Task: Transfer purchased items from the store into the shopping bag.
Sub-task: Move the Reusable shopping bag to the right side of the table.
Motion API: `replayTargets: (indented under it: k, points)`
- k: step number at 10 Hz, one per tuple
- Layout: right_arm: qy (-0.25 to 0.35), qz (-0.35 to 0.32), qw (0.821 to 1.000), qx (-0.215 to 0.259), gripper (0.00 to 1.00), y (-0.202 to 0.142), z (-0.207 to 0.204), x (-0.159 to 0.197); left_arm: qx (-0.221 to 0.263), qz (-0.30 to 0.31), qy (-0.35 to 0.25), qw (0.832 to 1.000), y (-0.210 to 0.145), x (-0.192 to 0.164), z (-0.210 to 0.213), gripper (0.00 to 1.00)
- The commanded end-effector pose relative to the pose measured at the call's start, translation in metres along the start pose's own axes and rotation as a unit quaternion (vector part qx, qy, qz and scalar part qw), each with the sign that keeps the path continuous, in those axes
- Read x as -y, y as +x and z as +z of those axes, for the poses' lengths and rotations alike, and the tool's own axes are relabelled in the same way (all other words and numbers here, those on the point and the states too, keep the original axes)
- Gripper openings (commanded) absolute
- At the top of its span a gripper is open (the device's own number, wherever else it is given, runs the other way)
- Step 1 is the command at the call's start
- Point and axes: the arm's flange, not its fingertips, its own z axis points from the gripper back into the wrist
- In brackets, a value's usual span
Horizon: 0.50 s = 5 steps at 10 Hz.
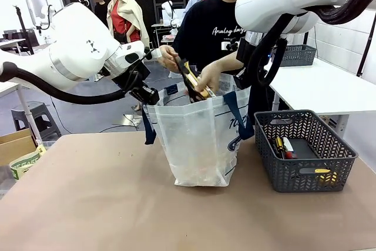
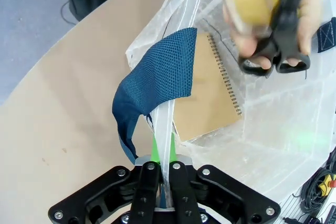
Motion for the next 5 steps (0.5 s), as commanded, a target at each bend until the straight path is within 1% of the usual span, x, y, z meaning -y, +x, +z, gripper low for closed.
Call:
replayTargets:
  k: [1,3,4,5]
  points:
    - [0.0,0.009,1.0,0.012,0.0,-0.0009,0.0003,0.0017,-0.007,-0.017,0.001,1.0,-0.0007,-0.0027,-0.0002,0.0]
    - [-0.002,0.005,1.0,0.013,0.0,-0.0011,-0.0004,0.0021,-0.007,-0.012,0.0,1.0,-0.0006,-0.0031,-0.0005,0.0]
    - [-0.002,-0.003,1.0,0.013,0.0,-0.0011,-0.0009,0.0024,-0.013,0.007,-0.009,1.0,-0.0009,-0.0036,-0.0006,0.0]
    - [0.0,0.0,1.0,0.001,0.0,0.0002,0.0003,0.0001,-0.002,-0.004,0.003,1.0,0.0,0.0,0.0,0.0]
